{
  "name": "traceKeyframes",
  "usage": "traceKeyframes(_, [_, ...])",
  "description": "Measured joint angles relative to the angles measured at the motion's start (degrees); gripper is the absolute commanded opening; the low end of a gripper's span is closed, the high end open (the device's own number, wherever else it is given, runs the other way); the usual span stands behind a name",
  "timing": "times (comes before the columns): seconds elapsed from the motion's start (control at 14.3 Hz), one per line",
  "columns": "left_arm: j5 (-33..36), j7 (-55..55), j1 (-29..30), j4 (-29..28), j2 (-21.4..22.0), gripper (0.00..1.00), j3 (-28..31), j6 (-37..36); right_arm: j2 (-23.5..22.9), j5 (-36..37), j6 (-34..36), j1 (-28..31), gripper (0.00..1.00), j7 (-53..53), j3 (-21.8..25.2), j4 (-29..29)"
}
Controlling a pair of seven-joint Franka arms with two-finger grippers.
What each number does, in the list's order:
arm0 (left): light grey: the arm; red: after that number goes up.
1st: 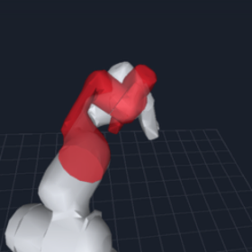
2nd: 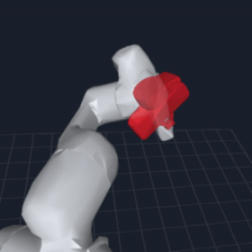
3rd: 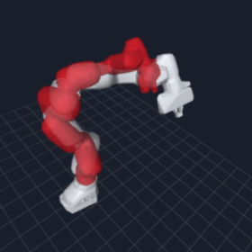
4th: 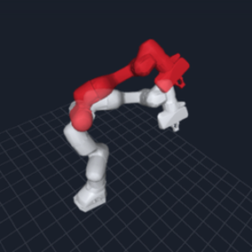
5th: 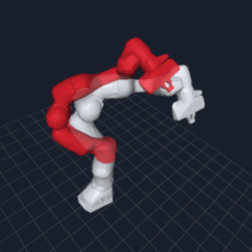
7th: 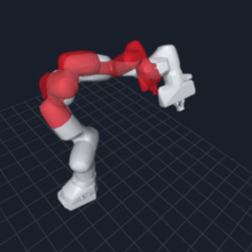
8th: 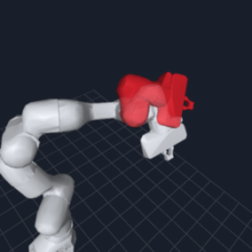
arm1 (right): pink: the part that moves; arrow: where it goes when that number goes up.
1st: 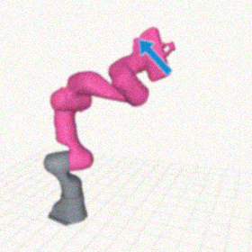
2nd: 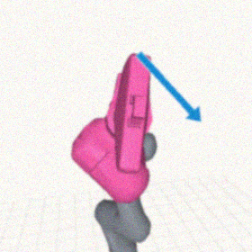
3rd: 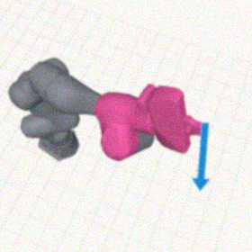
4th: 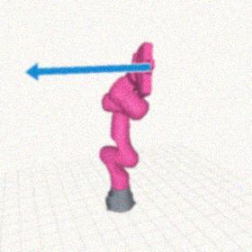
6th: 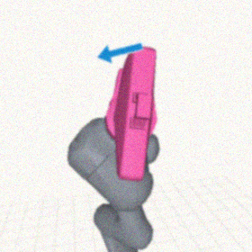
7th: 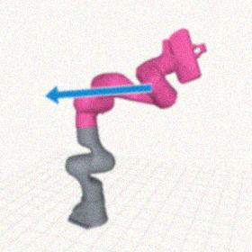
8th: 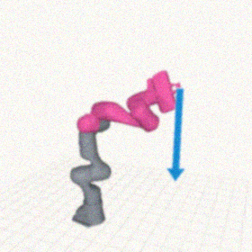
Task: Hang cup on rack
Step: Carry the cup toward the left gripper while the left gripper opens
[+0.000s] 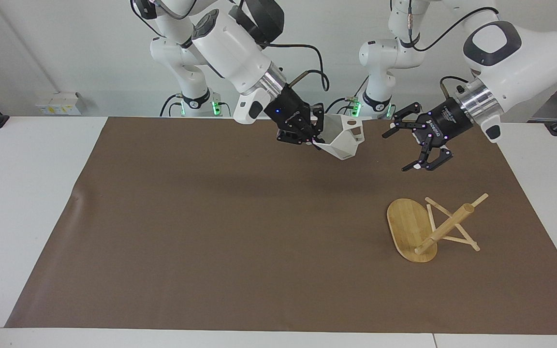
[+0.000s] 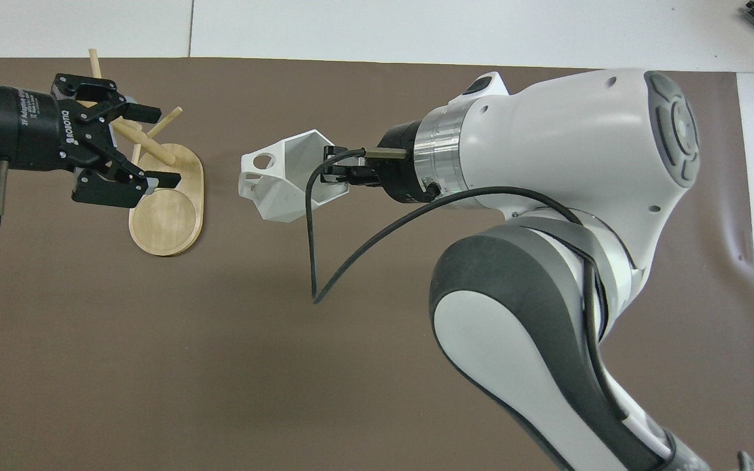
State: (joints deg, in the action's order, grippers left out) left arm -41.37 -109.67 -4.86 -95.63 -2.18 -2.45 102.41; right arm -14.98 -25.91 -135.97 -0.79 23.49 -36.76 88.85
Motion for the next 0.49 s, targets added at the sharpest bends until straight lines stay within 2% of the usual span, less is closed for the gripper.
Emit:
traceKeyframes(0.28, [4.9,-0.4,0.0,0.0,1.7,1.00,0.3,0.0,0.0,0.0,-0.3,-0.1,0.00,0.1,-0.4,0.2])
traceKeyframes(0.49, [5.4,-0.4,-0.1,-0.1,2.2,1.00,0.2,-1.1,0.0,0.0,-0.3,-0.2,0.00,0.1,-1.2,0.2])
